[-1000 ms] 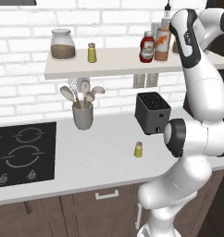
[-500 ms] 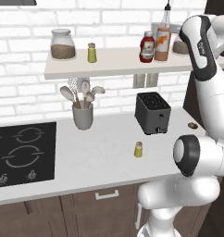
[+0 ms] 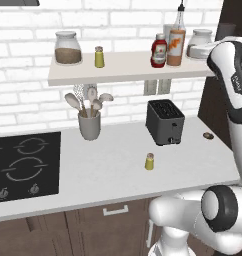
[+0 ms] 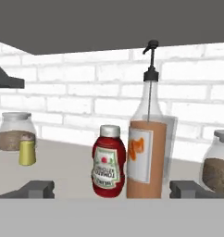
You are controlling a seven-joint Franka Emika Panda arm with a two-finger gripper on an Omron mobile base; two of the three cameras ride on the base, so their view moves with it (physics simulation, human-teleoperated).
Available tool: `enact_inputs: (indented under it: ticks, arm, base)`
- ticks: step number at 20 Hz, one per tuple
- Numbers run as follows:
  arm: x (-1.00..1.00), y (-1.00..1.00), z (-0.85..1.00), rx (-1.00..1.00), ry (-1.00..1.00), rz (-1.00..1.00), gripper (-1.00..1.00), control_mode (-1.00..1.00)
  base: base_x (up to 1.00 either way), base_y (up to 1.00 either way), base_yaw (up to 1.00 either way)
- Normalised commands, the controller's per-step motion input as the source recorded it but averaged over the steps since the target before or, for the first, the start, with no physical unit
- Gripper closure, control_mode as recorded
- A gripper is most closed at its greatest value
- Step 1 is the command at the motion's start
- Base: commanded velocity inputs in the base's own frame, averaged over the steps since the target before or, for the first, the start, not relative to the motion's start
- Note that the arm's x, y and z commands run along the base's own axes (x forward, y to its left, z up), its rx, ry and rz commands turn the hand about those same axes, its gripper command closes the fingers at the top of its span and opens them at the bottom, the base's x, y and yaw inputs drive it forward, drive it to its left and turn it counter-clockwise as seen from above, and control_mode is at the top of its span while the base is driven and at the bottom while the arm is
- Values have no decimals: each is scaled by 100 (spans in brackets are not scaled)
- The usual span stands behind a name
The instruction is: Put the shaker and condiment bottle from the counter next to their counterparts in the cabinet.
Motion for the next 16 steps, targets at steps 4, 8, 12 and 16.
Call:
enact_inputs:
  ticks: [4, 8, 12, 16]
  arm:
    - [-94, 9, -44, 2, 0, 6, -100, -100]
    - [-80, 9, -56, 4, 5, 6, -100, -100]
    - [-61, 12, -71, 3, 10, 5, -100, -100]
    - [-56, 12, -76, 2, 12, 6, -100, -100]
  base:
    - [0, 0, 0]
    - [0, 0, 0]
    - [0, 0, 0]
    - [0, 0, 0]
